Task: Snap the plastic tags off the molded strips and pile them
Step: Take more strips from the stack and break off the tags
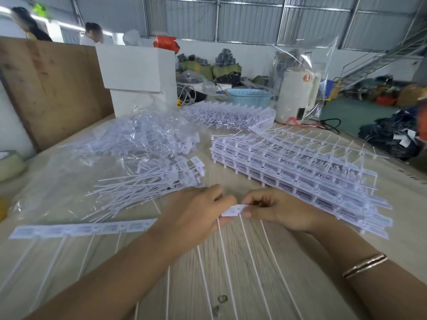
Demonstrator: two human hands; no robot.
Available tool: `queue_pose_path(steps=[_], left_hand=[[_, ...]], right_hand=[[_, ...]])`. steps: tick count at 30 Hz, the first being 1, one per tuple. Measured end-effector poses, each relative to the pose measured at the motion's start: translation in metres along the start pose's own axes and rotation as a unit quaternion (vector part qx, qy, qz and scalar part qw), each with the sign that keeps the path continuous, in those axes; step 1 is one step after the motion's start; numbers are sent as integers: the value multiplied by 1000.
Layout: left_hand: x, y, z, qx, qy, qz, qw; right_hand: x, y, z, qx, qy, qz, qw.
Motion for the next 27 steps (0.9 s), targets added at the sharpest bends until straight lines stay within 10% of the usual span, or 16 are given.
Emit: queue_pose_path(steps=[13,20,27], left_hand=[[14,2,31,83,179,-15,980],[4,5,14,45,107,-6,993],[0,6,8,6,105,-11,994]], right_hand=[[1,24,10,72,110,-204,970],[-2,9,3,166,86,-117,975],[-1,-16,26,-3,94,-89,992]])
Point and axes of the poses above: each hand's wrist, its own x-axis away from the middle knuckle, its own y-axis out of the back of the hand, z = x × y, the point moved 9 cm from there along -x, towards the middle knuckle, and after that the axes turned 6 degrees about -z, right-handed, at the moved point
